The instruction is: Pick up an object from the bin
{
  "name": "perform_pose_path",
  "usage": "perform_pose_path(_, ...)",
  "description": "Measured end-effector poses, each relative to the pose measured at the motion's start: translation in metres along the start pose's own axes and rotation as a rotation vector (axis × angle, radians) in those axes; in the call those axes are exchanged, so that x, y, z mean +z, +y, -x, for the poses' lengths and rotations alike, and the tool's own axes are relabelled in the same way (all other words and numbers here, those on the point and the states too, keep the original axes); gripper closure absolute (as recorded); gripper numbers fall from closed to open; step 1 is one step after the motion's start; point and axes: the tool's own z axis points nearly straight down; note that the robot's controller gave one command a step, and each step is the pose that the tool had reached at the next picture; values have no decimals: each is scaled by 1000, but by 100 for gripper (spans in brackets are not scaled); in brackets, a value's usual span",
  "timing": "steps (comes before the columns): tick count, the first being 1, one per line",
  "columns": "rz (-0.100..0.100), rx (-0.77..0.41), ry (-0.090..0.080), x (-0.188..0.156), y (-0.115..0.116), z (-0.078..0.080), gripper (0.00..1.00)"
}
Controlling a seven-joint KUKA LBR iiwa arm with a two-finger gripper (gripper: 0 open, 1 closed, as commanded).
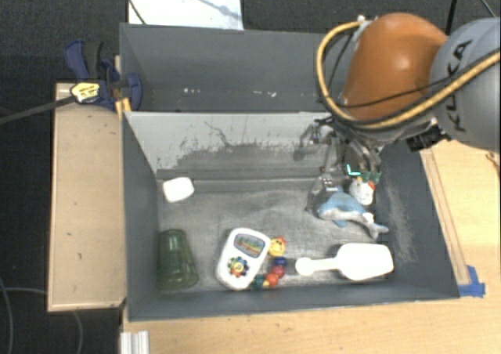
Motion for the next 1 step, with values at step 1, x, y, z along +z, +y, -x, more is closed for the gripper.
perform_pose_path(1,0,1,-7,-4,0,1,0)
